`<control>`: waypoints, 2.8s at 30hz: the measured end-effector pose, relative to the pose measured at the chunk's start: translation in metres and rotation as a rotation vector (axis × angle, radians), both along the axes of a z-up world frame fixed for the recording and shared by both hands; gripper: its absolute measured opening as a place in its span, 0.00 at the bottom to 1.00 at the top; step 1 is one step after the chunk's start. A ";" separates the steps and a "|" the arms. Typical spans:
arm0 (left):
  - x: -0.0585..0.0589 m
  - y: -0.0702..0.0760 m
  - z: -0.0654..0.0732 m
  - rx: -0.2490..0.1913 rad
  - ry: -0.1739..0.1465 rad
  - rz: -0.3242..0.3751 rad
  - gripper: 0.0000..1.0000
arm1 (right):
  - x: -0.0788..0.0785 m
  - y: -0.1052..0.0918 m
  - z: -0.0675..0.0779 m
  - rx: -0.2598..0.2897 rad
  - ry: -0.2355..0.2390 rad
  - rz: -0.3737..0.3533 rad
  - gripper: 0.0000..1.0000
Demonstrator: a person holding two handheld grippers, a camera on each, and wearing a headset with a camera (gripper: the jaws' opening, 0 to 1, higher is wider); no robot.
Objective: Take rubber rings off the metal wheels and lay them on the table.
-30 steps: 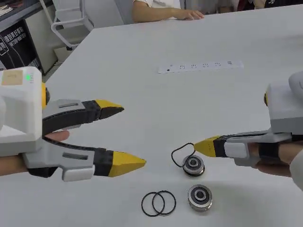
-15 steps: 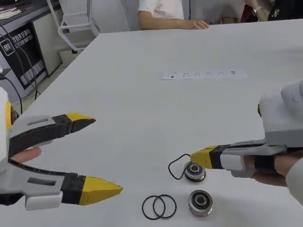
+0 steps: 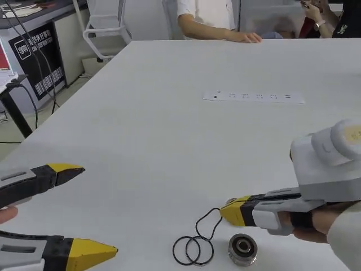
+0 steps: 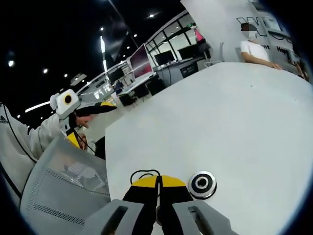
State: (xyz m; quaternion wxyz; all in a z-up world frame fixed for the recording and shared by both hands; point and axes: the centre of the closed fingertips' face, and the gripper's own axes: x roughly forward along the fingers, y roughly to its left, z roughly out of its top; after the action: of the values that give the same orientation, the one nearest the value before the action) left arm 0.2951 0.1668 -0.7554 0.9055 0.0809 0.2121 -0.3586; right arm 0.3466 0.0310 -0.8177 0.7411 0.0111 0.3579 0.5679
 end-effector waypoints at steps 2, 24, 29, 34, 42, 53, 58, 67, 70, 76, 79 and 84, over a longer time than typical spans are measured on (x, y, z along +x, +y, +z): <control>-0.004 0.002 -0.002 -0.005 0.011 0.011 0.91 | 0.000 0.002 -0.007 -0.019 0.007 -0.001 0.00; -0.008 0.005 0.003 -0.016 0.008 0.028 0.89 | -0.017 0.010 -0.037 -0.164 -0.107 0.124 0.01; -0.009 0.005 0.002 -0.014 0.013 0.030 0.89 | -0.019 0.009 -0.040 -0.173 -0.106 0.138 0.06; -0.009 0.005 0.001 -0.009 0.017 0.030 0.89 | -0.017 0.006 -0.040 -0.175 -0.110 0.131 0.09; -0.006 -0.002 0.003 -0.006 0.023 0.015 0.88 | 0.002 -0.005 -0.017 -0.092 -0.153 0.063 0.13; 0.011 -0.017 0.012 0.013 0.008 -0.041 0.87 | 0.024 -0.031 0.006 -0.021 -0.204 -0.025 0.18; 0.018 -0.024 0.016 0.026 0.004 -0.074 0.86 | 0.032 -0.043 0.006 -0.012 -0.213 -0.055 0.20; 0.039 -0.046 0.027 0.034 -0.032 -0.138 0.80 | 0.041 -0.060 -0.002 -0.007 -0.205 -0.093 0.23; 0.047 -0.058 0.030 0.046 -0.052 -0.176 0.77 | 0.041 -0.063 -0.007 -0.017 -0.205 -0.091 0.23; 0.065 -0.081 0.035 0.056 -0.084 -0.234 0.70 | 0.044 -0.066 -0.018 -0.022 -0.192 -0.094 0.22; 0.073 -0.090 0.032 0.059 -0.085 -0.259 0.68 | 0.043 -0.065 -0.023 -0.027 -0.190 -0.079 0.22; 0.084 -0.102 0.029 0.057 -0.089 -0.283 0.60 | 0.041 -0.063 -0.028 -0.031 -0.190 -0.050 0.22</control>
State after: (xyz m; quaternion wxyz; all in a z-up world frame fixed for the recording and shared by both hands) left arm 0.3790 0.0650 -0.7263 0.8518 0.1516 0.1683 -0.4724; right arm 0.3875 -0.0317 -0.8461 0.7859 -0.0452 0.2941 0.5420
